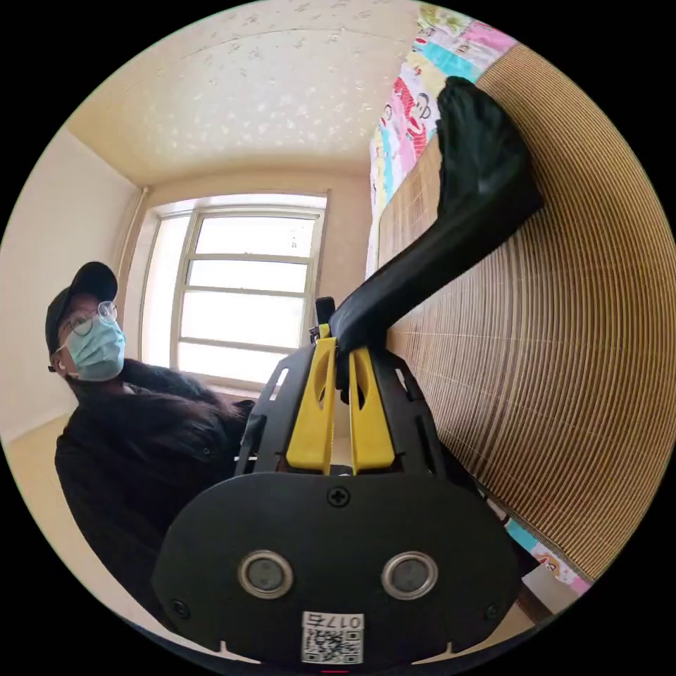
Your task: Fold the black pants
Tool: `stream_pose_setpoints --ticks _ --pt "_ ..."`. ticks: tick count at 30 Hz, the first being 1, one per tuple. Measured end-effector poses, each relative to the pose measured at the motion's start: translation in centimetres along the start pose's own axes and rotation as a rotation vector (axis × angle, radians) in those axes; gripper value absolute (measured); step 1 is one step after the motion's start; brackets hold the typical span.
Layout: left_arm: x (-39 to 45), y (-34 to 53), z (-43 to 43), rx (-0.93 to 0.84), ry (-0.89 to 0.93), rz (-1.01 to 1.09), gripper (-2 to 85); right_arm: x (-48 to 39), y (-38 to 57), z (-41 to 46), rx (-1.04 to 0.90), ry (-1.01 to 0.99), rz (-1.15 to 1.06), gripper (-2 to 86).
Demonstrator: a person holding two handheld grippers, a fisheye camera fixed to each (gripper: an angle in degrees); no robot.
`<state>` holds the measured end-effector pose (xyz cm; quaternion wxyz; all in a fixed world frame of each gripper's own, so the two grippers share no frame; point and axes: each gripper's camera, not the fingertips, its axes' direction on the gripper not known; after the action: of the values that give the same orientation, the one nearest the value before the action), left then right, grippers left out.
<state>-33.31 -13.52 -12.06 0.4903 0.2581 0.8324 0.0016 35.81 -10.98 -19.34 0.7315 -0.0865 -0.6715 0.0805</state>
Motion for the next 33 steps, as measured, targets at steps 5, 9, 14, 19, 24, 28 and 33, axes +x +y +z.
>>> stream_pose_setpoints --ticks 5,9,14,19,24,28,33 --pt "17.6 0.6 -0.1 0.032 0.011 0.313 4.2 -17.8 2.8 -1.7 0.031 -0.082 -0.357 0.6" --pt "30.1 -1.6 -0.4 0.076 0.011 0.572 4.2 -28.5 2.3 -2.6 0.054 -0.114 -0.613 0.5" --pt "34.1 -6.3 -0.4 0.148 -0.132 0.542 4.1 -35.4 -3.1 -3.5 0.117 0.04 -0.704 0.4" --pt "27.2 -10.9 0.0 0.202 -0.248 0.342 4.2 -28.3 -11.9 -2.1 0.111 0.168 -0.473 0.4" --pt "18.6 -9.8 2.3 0.122 -0.47 0.238 4.4 -21.0 -14.5 1.1 0.12 0.257 -0.338 0.6" --pt "8.9 -4.2 6.0 -0.019 -0.634 0.044 4.9 -10.8 -10.0 7.1 -0.014 0.48 -0.183 1.5" --pt "-6.5 8.6 11.7 -0.232 -0.547 -0.427 10.2 4.5 -0.4 11.2 -0.094 0.454 0.341 6.0"
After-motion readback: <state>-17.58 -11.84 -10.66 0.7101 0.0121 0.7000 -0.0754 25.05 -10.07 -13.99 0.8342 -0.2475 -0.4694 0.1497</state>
